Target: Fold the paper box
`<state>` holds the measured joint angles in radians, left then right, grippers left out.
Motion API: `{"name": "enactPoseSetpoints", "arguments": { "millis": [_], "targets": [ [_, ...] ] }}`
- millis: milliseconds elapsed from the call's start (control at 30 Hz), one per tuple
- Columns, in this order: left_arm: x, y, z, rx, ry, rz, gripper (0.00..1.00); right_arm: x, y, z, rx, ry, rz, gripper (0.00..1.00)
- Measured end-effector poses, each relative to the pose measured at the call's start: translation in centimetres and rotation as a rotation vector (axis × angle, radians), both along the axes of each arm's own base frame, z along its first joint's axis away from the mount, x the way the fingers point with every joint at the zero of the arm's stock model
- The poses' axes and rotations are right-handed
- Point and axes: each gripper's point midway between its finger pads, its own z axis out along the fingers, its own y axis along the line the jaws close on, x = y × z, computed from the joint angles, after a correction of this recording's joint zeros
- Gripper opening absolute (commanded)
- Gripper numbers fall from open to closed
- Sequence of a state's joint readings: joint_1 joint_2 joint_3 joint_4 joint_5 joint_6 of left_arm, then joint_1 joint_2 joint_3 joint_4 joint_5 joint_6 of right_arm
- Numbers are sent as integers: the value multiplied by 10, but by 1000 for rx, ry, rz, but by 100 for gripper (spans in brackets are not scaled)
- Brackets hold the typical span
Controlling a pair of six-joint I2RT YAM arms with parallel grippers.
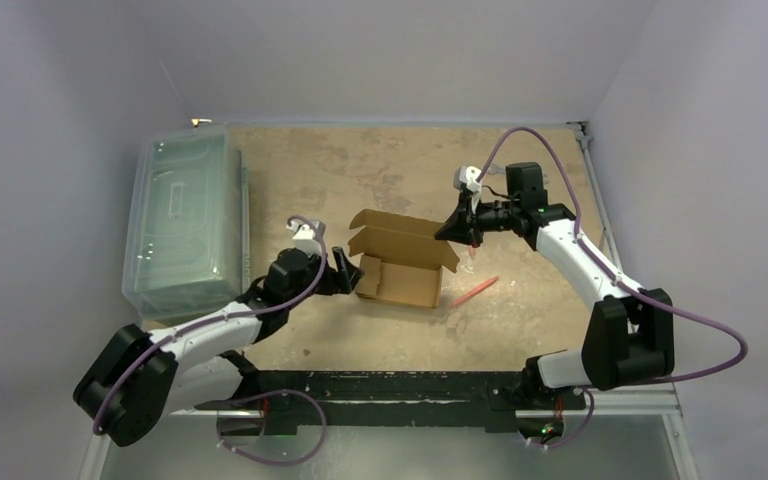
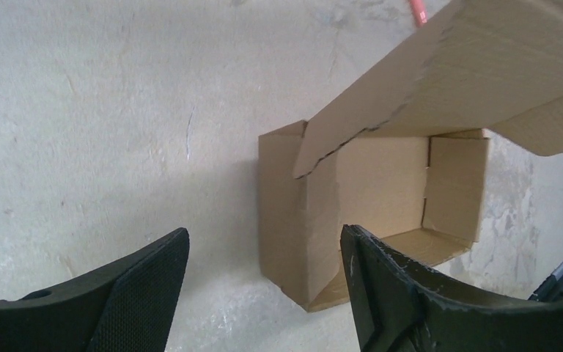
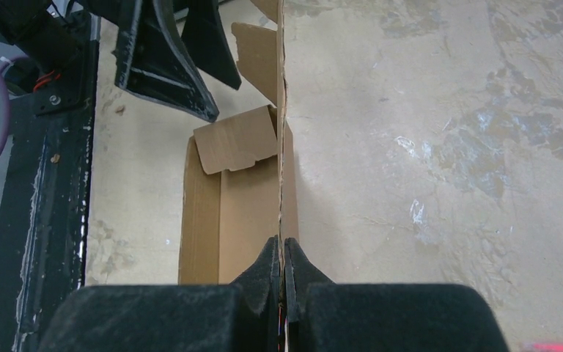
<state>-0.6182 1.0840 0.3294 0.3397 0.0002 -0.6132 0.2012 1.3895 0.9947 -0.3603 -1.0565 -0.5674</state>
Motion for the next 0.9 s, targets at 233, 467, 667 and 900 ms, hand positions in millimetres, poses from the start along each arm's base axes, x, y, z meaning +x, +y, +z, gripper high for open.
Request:
{"name": "enactPoseSetpoints", "arguments": {
  "millis": [233,467,667,900],
  "targets": [
    [-12,-12,-40,70,155,52,67,0,1,-1,-7,4,-6,0],
    [-4,-25,-19,123,85,125,54,0,2,-2,-10,6,-7,0],
    [2,-25,-22,222,73,178,47,0,2,-1,-9,10,-7,0],
    [5,-29,-23,319,54,214,31,-2,5,-1,-8,5,3,0]
  ]
}}
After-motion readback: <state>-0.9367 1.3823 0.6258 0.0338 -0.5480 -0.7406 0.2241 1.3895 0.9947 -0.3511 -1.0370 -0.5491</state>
